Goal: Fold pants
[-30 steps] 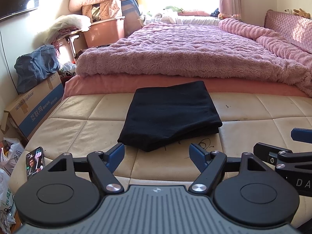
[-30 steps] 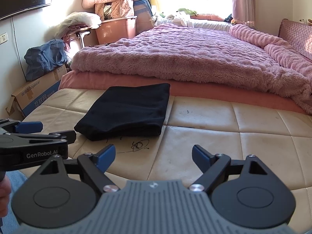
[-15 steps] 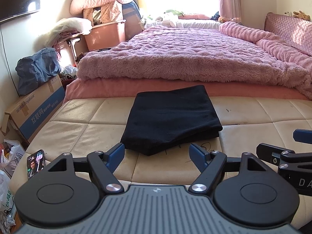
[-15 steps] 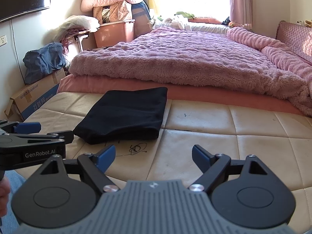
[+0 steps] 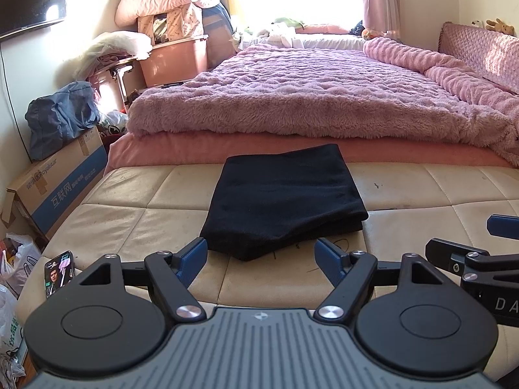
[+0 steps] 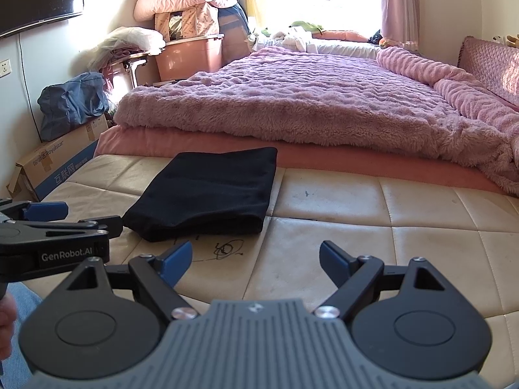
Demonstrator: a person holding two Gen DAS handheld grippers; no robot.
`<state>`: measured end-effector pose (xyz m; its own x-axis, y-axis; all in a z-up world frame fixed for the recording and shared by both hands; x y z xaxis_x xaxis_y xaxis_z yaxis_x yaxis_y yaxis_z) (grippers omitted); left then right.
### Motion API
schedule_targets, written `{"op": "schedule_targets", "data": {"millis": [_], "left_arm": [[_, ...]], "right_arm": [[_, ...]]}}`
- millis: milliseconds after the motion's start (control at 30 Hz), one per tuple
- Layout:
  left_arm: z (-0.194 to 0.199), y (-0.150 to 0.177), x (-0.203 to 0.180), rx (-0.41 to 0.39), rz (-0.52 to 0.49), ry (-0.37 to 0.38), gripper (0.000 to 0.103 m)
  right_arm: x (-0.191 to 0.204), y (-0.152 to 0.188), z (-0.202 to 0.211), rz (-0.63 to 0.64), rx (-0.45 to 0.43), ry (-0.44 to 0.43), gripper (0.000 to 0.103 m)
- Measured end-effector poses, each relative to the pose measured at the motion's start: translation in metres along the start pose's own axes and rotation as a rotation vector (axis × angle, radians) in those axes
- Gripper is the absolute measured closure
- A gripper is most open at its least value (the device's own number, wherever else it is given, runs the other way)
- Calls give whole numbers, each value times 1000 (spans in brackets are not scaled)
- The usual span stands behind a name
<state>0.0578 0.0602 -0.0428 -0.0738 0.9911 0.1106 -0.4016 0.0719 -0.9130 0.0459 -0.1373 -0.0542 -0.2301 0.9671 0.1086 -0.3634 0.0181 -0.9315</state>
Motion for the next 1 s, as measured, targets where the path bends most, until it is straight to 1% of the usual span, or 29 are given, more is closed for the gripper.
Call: {"op": "schedule_targets", "data": {"millis": [1000], "left_arm": [[1,0,0,3,7,12,15]], "right_arm": [[-1,-5,1,-2,-3,13,21]]}}
Point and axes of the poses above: each gripper's, at about its wrist camera, not at the fingertips, and z roughly against the way its jaws point, x to its left, y to its underside, the point moved 2 cm from there along -z, roughly the way its jaws point, and after that the axes turned 15 degrees about -x, right-handed, at the moved point
